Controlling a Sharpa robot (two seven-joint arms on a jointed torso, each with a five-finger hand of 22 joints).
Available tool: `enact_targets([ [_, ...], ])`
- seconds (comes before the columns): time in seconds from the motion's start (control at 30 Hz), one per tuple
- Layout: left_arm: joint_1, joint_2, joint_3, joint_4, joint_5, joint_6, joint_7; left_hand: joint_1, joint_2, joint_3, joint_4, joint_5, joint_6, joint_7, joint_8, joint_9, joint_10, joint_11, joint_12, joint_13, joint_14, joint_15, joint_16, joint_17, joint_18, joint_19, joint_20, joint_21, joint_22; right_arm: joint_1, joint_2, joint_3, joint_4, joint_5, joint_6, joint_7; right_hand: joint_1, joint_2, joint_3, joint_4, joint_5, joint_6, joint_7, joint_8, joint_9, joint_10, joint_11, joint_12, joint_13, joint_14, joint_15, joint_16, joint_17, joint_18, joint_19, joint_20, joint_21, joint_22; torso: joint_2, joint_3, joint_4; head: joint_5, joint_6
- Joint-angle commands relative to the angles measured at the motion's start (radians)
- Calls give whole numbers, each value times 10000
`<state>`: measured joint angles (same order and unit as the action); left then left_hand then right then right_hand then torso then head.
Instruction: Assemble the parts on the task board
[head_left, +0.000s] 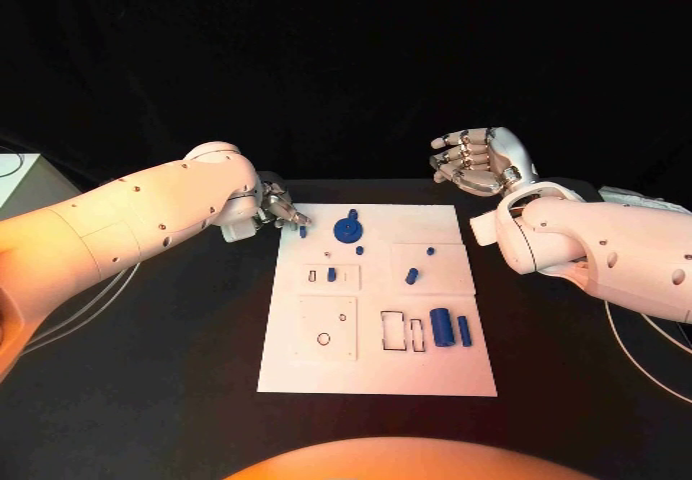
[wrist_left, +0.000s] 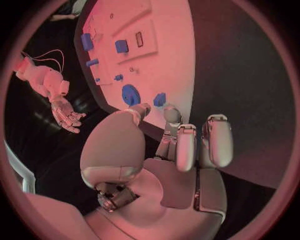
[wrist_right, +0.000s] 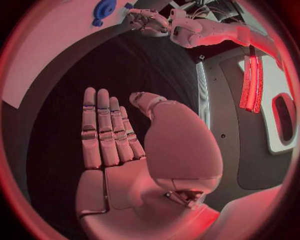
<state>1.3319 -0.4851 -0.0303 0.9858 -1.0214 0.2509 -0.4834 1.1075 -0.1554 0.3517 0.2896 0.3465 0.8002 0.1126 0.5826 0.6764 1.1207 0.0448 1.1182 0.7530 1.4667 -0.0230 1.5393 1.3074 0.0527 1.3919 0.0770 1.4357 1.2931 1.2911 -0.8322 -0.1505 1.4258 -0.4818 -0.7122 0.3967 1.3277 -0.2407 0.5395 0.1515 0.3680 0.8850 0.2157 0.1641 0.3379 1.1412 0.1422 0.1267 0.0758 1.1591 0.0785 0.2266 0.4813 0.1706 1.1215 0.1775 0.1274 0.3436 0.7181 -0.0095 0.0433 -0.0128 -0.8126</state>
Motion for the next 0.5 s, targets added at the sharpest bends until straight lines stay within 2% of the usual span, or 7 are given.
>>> enact_targets([
  [0.03,6,33,-1,39,46,359,11,-53,47,-70,17,-33,113,-12,79,-15,43,-83,63,29,855,-23,24,2080,109,63,12,14,17,0,22,0,-11,-216,13,163,-31,66,-10,-64,67,64,9,-75,-13,63,6,-80,-27,92,-1,-68,-29,110,85,5,-49,-26,6,-1,-18,1,8],
  [0.5,-1,80,-54,-49,71,443,33,144,155,-34,-20,6,233,-95,193,-20,97,-159,98,66,869,-86,44,2115,99,95,-22,41,70,-1,49,-1,-22,-222,60,16,-54,67,-10,-78,72,57,17,-98,-21,60,15,-111,-68,100,8,-121,-77,106,87,10,-73,-68,22,15,-18,-26,-26],
])
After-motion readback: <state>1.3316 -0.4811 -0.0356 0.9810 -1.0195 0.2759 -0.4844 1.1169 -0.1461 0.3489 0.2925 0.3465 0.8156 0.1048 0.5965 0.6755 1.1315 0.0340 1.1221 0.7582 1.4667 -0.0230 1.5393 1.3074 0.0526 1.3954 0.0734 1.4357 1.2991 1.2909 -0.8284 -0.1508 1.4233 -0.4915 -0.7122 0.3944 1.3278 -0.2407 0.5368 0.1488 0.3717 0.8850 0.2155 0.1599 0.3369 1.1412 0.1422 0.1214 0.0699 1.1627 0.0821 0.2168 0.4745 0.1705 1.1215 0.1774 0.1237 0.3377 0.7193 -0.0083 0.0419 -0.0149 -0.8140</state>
